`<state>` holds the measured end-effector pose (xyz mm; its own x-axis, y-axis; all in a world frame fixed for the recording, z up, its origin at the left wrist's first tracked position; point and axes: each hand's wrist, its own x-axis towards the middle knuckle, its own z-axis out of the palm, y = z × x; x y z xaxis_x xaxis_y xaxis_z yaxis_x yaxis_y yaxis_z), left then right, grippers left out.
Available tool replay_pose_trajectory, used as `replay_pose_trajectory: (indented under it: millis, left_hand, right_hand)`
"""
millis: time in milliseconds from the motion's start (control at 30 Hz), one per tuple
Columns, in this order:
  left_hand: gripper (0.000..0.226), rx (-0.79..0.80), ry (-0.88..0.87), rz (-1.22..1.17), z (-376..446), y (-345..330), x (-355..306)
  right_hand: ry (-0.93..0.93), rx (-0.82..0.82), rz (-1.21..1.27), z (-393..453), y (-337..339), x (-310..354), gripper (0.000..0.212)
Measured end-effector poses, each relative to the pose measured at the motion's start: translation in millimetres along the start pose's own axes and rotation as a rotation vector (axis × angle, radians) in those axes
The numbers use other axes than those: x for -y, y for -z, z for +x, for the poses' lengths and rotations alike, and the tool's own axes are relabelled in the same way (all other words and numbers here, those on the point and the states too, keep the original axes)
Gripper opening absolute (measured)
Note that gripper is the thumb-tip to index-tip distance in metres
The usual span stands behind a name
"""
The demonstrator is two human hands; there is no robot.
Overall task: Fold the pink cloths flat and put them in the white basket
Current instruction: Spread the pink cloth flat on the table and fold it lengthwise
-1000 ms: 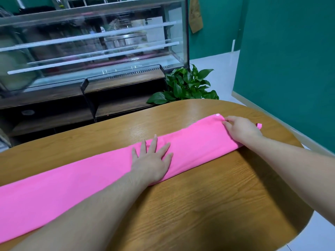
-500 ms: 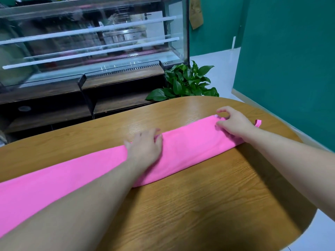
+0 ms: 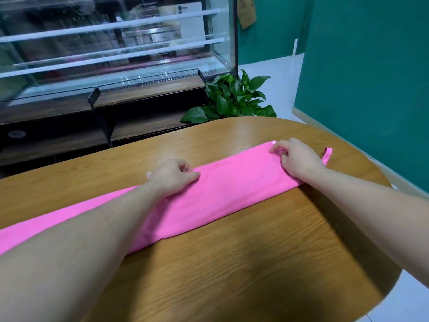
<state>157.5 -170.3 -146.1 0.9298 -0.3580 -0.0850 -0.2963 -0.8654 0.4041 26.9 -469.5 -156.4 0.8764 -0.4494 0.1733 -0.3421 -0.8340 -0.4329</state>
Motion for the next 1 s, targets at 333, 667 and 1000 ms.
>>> replay_pose_trajectory:
  millis: [333, 667, 1000]
  left_hand:
    - [0.022, -0.096, -0.119, 0.024, 5.1, 0.0, -3.6]
    - [0.018, 0.088, -0.1, 0.078, -12.6, 44.2, 58.1]
    - [0.015, -0.191, -0.085, 0.166, -32.4, 31.3, 82.6]
  right_hand:
    - [0.024, -0.04, -0.029, -5.4, 0.2, -6.4, 0.032]
    - [-0.02, -0.072, -0.442, -11.5, 12.6, 23.7, 0.029]
    - [-0.022, 0.355, -0.234, -60.4, -40.1, 129.3, 0.057]
